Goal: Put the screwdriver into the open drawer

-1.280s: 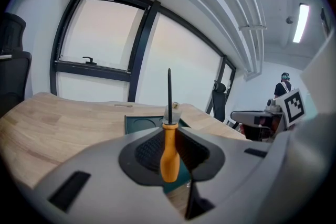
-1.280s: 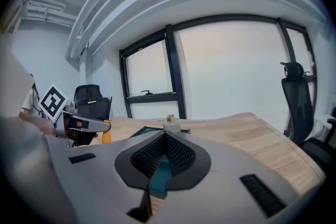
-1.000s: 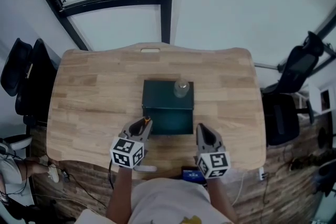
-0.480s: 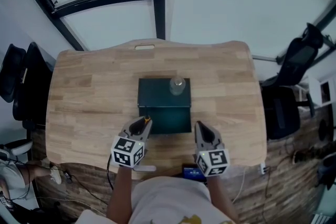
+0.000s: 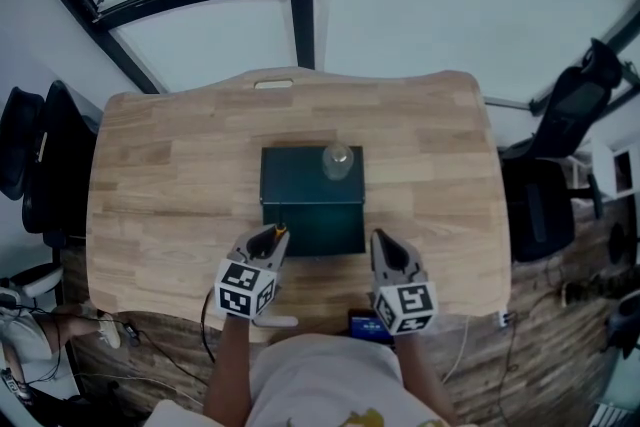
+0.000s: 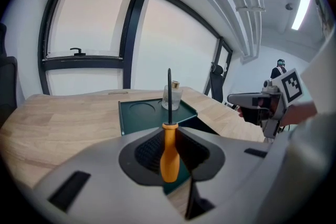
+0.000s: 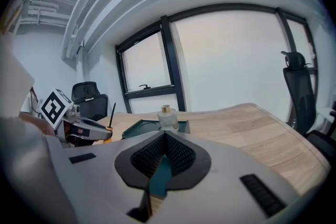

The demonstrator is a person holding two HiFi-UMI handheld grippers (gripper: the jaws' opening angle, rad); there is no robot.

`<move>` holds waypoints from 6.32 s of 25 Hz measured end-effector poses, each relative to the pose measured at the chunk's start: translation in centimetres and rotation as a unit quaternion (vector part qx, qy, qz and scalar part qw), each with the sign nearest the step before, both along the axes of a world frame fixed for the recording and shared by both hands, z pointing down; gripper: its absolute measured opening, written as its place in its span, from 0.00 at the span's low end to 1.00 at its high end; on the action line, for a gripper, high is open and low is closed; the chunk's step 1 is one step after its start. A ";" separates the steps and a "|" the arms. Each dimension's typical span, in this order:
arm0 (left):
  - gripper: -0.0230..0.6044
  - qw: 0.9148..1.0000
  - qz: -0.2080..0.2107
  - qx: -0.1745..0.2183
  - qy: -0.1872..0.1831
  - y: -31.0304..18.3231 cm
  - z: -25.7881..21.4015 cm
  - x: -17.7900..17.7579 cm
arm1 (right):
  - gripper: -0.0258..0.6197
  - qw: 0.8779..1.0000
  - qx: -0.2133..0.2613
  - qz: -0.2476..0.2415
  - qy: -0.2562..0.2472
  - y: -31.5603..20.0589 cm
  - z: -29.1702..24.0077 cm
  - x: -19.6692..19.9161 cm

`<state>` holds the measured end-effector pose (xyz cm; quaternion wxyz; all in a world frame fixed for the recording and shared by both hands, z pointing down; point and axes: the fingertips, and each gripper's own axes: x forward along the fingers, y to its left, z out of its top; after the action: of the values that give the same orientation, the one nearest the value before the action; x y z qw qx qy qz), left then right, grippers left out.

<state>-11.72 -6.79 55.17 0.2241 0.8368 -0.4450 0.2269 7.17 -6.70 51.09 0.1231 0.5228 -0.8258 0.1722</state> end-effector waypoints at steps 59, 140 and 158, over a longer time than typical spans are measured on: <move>0.15 0.976 0.130 -0.095 -0.146 1.3 8.3 0.2 | 0.03 0.999 -0.048 -0.018 0.010 -2.5 3.4 -1.7; 0.15 0.847 0.283 -0.345 -0.289 2.7 12.5 2.8 | 0.03 0.996 -0.087 0.002 -0.003 -2.6 6.1 0.2; 0.15 0.830 0.281 -0.369 -0.309 2.9 13.1 2.9 | 0.03 0.996 -0.092 -0.001 -0.006 -2.6 6.2 0.3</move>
<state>-8.87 -3.91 68.31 0.2933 0.6669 -0.1197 0.6744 7.50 -9.31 57.24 0.1659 0.5072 -0.8077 0.2508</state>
